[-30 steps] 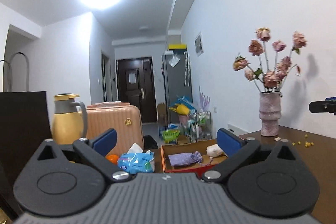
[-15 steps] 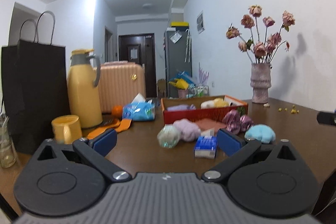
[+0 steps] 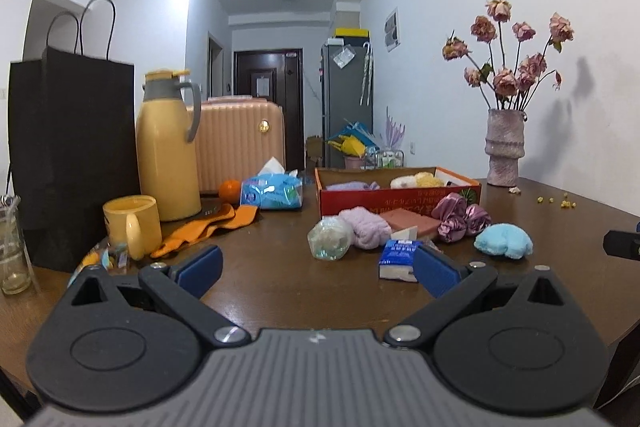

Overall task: Organize soft objects
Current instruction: 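Move the right gripper back over the table toward the remaining soft items, then close the left gripper on the clear plastic bag while the right grips the snack packet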

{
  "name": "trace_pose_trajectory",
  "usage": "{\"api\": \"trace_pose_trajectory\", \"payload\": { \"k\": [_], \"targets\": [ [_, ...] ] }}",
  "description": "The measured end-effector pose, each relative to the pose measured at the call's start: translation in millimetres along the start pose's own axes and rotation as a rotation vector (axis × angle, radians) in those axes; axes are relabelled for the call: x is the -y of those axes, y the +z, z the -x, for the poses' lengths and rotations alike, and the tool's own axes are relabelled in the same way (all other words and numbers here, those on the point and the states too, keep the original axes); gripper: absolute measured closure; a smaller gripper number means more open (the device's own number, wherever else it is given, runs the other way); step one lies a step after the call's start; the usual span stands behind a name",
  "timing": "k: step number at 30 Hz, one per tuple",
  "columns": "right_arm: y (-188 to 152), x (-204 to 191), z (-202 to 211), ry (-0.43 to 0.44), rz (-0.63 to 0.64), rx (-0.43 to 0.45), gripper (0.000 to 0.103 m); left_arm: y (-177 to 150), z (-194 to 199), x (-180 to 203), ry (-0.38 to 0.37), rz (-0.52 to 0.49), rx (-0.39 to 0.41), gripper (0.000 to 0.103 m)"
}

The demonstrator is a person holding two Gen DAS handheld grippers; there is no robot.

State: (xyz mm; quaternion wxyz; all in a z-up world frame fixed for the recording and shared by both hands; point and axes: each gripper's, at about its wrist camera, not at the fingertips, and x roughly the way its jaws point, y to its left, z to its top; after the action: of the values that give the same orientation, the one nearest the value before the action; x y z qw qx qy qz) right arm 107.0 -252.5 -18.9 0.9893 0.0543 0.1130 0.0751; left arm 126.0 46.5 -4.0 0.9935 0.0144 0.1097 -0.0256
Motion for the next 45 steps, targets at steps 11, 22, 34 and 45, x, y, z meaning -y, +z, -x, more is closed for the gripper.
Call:
{"api": "trace_pose_trajectory", "payload": {
  "k": [11, 22, 34, 45],
  "targets": [
    [2, -3, -65, 0.053, -0.005, -0.130, 0.009, -7, -71, 0, 0.008, -0.007, -0.145, 0.000],
    [19, -10, -179, 0.140, 0.024, -0.310, 0.041, 15, -182, -4, -0.037, -0.073, -0.215, 0.000],
    [10, -28, -281, 0.158, 0.061, -0.452, 0.070, 19, -280, -4, -0.164, -0.065, -0.313, 0.031],
    [6, -25, -267, 0.178, 0.056, -0.455, 0.085, 14, -265, -7, -0.187, -0.044, -0.339, 0.073]
  ]
}}
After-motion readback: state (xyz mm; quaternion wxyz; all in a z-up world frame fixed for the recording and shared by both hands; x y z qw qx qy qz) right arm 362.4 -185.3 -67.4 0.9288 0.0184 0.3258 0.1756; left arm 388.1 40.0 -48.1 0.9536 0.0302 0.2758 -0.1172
